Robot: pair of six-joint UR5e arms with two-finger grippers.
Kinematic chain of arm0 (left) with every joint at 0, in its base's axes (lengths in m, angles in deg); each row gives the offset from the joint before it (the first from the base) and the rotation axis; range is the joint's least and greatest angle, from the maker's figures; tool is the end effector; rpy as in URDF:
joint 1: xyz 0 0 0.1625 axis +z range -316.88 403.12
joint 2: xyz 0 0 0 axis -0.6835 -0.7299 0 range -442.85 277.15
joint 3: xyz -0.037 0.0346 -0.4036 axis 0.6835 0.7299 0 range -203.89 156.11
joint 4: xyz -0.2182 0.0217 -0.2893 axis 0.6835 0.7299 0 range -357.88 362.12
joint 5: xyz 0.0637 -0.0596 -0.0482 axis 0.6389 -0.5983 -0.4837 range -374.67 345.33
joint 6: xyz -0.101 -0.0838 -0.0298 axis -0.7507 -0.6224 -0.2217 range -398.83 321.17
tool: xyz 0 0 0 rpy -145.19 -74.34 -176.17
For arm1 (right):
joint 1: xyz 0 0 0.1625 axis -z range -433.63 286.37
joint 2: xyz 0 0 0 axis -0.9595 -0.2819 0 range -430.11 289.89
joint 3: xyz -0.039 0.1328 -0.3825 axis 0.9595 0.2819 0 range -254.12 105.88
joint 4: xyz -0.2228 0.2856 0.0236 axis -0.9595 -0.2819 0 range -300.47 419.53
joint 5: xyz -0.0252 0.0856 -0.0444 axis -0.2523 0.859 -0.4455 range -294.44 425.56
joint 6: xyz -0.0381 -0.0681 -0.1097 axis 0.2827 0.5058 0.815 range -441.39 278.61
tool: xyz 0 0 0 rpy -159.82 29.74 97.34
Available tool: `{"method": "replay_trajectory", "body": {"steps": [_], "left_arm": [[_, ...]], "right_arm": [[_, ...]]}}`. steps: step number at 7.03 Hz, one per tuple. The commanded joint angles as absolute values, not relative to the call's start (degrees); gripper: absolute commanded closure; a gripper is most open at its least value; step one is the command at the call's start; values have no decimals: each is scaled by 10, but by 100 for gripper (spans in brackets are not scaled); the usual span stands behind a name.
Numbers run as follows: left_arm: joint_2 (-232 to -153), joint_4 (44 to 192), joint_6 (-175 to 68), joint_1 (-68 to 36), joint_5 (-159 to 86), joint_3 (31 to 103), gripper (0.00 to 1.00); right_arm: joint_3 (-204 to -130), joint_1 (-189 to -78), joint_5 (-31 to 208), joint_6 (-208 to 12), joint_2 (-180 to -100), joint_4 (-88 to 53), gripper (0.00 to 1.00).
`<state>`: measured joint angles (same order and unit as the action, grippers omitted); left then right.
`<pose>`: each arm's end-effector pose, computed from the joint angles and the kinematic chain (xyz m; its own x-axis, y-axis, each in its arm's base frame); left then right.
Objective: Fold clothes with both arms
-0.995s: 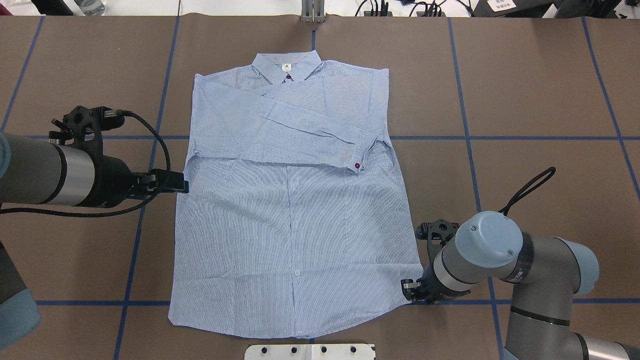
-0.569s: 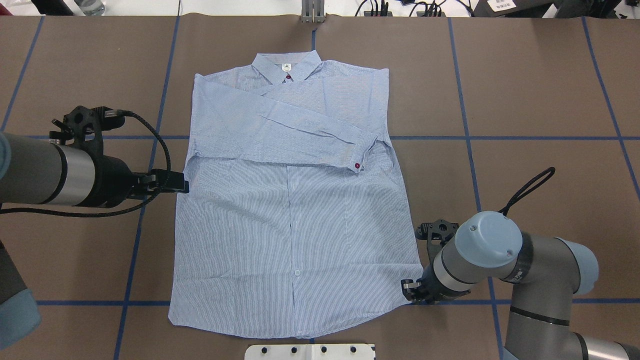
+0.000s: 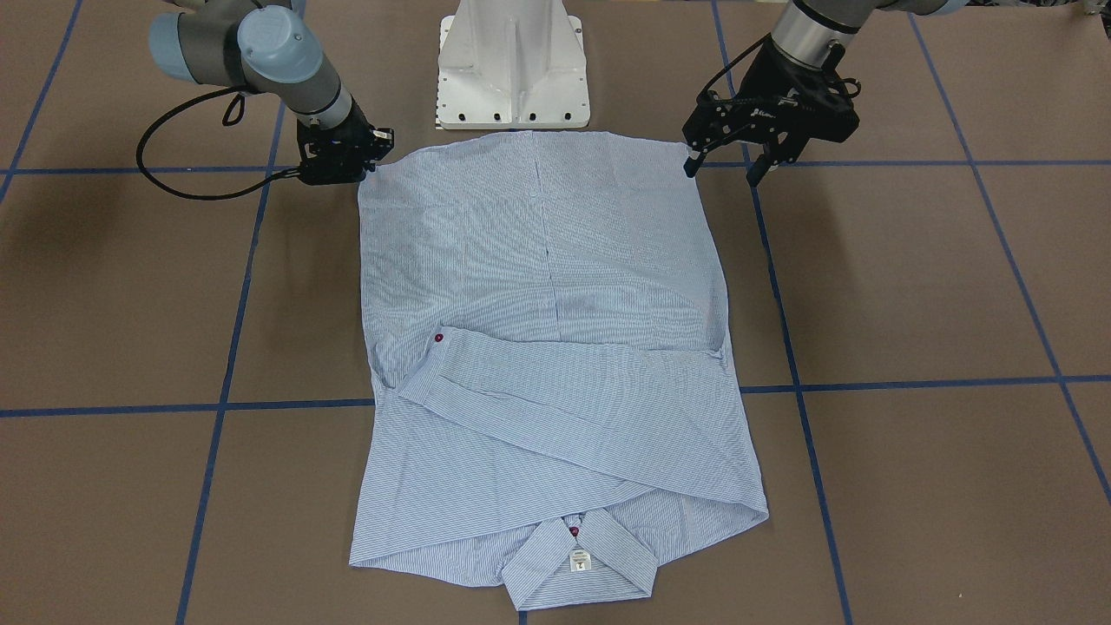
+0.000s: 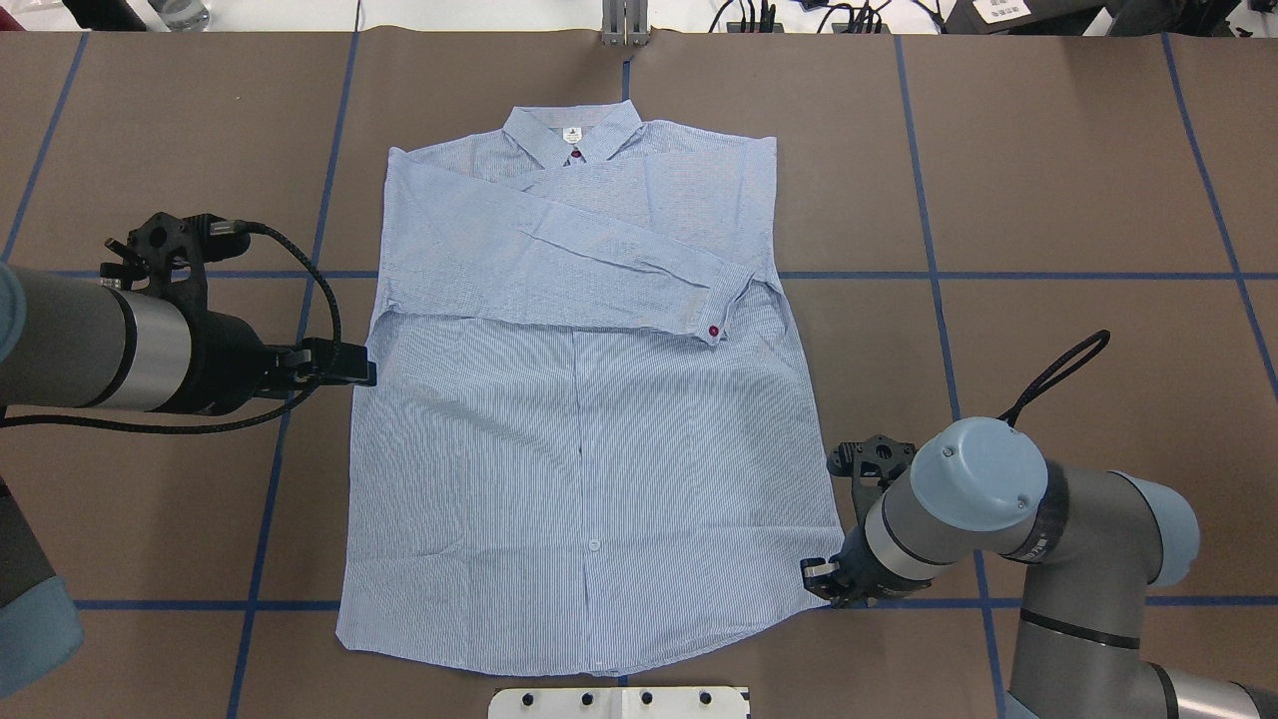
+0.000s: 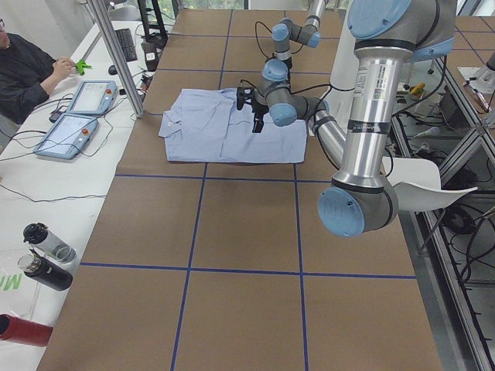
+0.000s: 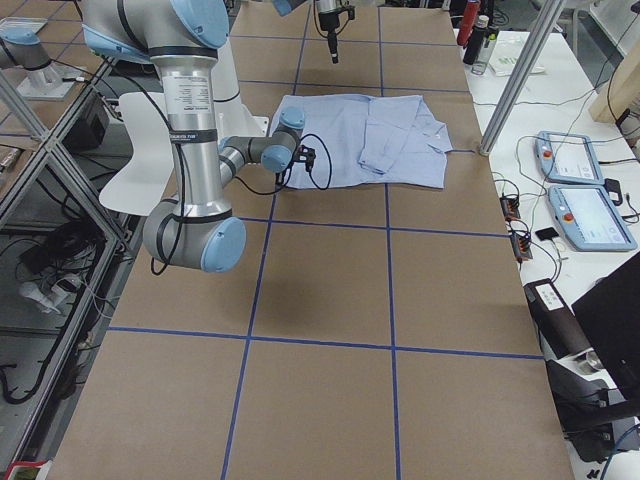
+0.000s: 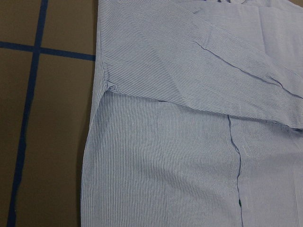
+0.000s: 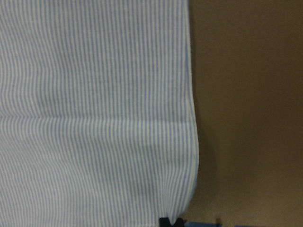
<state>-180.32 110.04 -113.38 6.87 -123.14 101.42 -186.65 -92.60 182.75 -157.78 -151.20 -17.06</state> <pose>0.3180 -0.3456 0.3120 0.4703 -0.0316 -0.8819 0.2208 0.9718 0.0829 -0.4553 -0.2324 0.4028 0.6480 0.0014 0.7616 0.1730 0.9736 -0.1490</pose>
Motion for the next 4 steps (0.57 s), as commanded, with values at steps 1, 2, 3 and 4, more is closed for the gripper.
{"method": "replay_trajectory", "body": {"steps": [1,2,3,4], "left_arm": [[-1801,1098,-1136,69,-1233,1005,1],[-1795,1098,-1149,73,-1234,992,0],[-1781,1100,-1169,94,-1236,990,0],[-1765,1103,-1218,142,-1232,990,0]], "right_arm": [[-1896,-935,1830,-1579,-1512,-170,100],[-1902,-938,1829,-1579,-1511,-169,100],[-1913,-939,1827,-1588,-1510,-169,100],[-1931,-946,1828,-1605,-1510,-169,100]]}}
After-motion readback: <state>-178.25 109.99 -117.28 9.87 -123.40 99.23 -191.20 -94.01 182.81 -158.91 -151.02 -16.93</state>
